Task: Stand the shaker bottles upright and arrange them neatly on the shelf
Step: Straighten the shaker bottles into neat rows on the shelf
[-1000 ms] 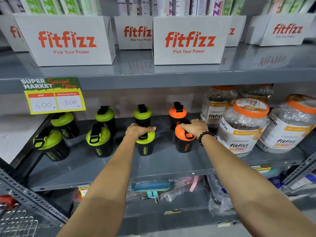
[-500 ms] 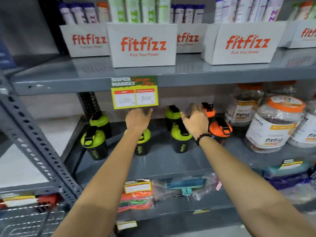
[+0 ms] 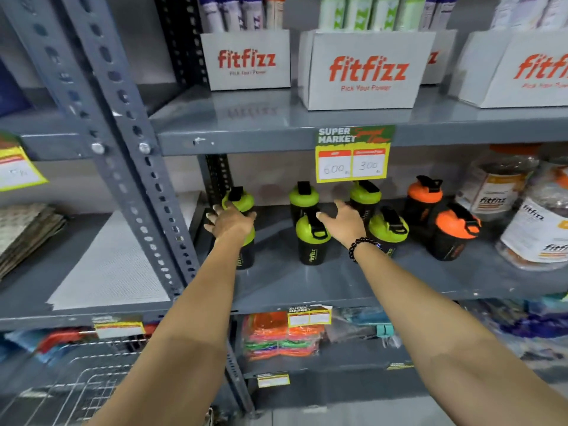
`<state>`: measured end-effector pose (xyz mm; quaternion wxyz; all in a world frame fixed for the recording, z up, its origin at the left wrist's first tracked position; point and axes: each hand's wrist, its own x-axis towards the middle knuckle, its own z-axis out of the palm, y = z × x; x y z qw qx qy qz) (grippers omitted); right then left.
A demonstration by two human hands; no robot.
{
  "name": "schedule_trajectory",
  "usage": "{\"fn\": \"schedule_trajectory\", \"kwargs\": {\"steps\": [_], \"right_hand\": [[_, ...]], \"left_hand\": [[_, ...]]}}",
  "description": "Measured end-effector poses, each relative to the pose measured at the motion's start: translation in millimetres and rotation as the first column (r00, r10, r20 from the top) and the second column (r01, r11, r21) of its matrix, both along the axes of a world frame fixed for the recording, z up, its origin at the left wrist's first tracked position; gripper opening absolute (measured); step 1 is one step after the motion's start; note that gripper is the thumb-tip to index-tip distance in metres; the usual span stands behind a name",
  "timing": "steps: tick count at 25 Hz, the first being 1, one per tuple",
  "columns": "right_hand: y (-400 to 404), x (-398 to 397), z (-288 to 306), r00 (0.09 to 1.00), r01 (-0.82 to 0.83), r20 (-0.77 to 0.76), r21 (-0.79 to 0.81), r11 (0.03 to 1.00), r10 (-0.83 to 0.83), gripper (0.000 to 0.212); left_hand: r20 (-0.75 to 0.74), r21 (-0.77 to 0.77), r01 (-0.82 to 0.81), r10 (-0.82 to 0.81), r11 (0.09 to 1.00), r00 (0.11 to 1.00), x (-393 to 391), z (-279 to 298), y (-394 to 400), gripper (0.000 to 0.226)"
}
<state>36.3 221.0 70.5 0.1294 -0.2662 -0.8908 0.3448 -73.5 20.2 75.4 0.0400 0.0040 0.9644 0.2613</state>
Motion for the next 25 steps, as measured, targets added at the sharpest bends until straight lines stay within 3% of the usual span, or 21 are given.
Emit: {"fn": "schedule_trajectory", "kwargs": {"steps": [4, 7, 14, 25], "right_hand": [[-1.7, -9.7, -5.8, 0.993, -0.038, 0.101, -0.161, 0.986, 0.054, 0.079], [-5.3, -17.8, -11.7, 0.992, -0.028, 0.115, -0.220, 0.975, 0.054, 0.073], [-7.9, -25.3, -10.7, 0.993, 0.019, 0.116, -0.180, 0.984, 0.003, 0.026], [-18.1, -17.6, -3.7, 0.991, 0.041, 0.130, -0.148, 0.988, -0.022, 0.028]], "left_hand": [[0.141, 0.164, -0.086, 0.063, 0.983, 0.988, -11.7, -12.9, -4.9, 0.080], [0.158, 0.211, -0.110, 0.077, 0.971, 0.984, -12.9, -21.4, -6.1, 0.074], [0.117, 0.204, -0.132, 0.110, 0.970, 0.987, -7.5, -16.5, -7.9, 0.060], [0.136, 0.222, -0.112, 0.083, 0.969, 0.987, 3.8, -9.8, -13.3, 0.066]]}}
